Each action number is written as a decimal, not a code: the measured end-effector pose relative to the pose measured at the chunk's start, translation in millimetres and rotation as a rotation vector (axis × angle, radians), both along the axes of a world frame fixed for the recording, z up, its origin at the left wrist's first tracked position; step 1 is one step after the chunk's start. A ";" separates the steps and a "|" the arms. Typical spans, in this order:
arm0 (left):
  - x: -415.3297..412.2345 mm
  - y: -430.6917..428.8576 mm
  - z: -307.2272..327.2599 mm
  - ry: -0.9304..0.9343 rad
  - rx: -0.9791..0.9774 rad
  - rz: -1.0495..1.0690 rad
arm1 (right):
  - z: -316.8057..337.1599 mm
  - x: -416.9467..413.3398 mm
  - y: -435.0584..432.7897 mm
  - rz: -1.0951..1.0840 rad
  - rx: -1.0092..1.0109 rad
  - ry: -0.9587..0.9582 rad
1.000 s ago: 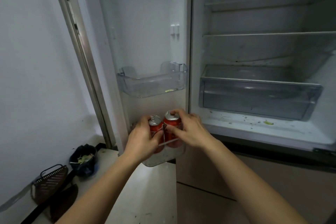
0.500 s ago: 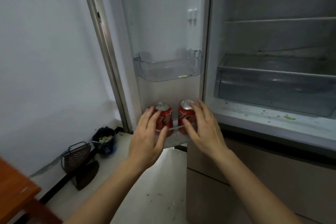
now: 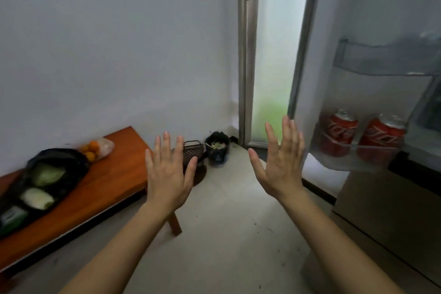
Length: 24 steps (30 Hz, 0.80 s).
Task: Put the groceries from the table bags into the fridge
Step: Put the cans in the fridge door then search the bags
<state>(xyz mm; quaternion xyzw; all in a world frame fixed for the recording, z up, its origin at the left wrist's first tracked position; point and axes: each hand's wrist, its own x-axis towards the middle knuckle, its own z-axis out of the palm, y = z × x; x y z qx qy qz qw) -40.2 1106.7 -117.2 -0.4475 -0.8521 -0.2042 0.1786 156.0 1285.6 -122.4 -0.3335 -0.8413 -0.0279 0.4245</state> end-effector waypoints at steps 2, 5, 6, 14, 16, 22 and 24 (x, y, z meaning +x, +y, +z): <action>-38.5 -47.7 -3.1 -0.012 -0.002 0.069 | -4.2 -46.9 -29.1 0.048 -0.025 -0.037; -98.2 -129.2 -9.8 -0.027 0.022 0.144 | -9.6 -129.8 -85.6 0.121 -0.051 -0.090; -118.3 -158.2 -11.9 -0.035 0.027 0.170 | -11.0 -158.9 -108.5 0.156 -0.064 -0.105; -257.0 -342.8 -37.0 -0.167 -0.047 0.435 | -31.3 -354.1 -266.5 0.450 -0.090 -0.250; -286.1 -374.1 -48.7 -0.187 -0.087 0.491 | -41.0 -391.3 -289.5 0.513 -0.102 -0.267; -364.8 -443.5 -89.6 -0.275 -0.155 0.657 | -76.0 -505.0 -335.1 0.666 -0.177 -0.356; -395.1 -457.9 -98.2 -0.276 -0.183 0.693 | -83.7 -551.6 -344.8 0.724 -0.206 -0.360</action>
